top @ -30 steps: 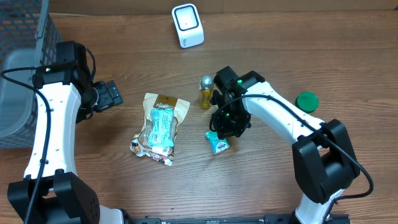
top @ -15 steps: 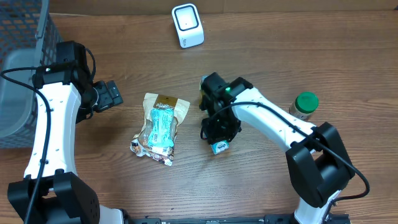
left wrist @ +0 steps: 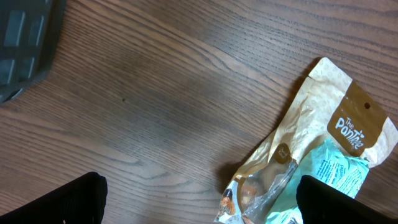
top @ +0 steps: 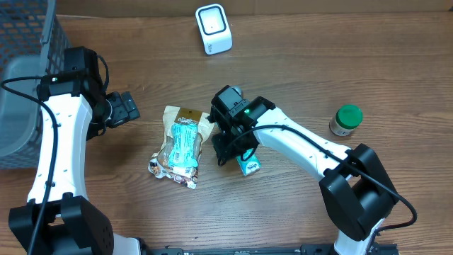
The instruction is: Scan the item barcode
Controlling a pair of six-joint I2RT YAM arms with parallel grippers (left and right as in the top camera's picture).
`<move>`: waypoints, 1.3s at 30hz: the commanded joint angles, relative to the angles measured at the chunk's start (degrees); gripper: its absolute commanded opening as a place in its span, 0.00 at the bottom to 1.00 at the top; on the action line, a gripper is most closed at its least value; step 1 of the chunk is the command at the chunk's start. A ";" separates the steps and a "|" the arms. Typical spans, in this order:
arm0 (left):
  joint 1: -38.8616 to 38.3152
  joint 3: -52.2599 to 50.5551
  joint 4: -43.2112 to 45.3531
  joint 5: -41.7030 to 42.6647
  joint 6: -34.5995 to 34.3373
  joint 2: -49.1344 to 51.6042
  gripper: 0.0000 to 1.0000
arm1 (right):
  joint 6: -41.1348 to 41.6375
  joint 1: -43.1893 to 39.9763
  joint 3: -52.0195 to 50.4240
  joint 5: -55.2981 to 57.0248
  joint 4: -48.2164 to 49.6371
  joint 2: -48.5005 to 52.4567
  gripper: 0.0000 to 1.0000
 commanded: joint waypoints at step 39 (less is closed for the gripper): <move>0.00 0.26 0.02 -0.13 0.02 0.04 1.00 | 3.50 7.26 -0.33 2.84 5.77 0.59 0.04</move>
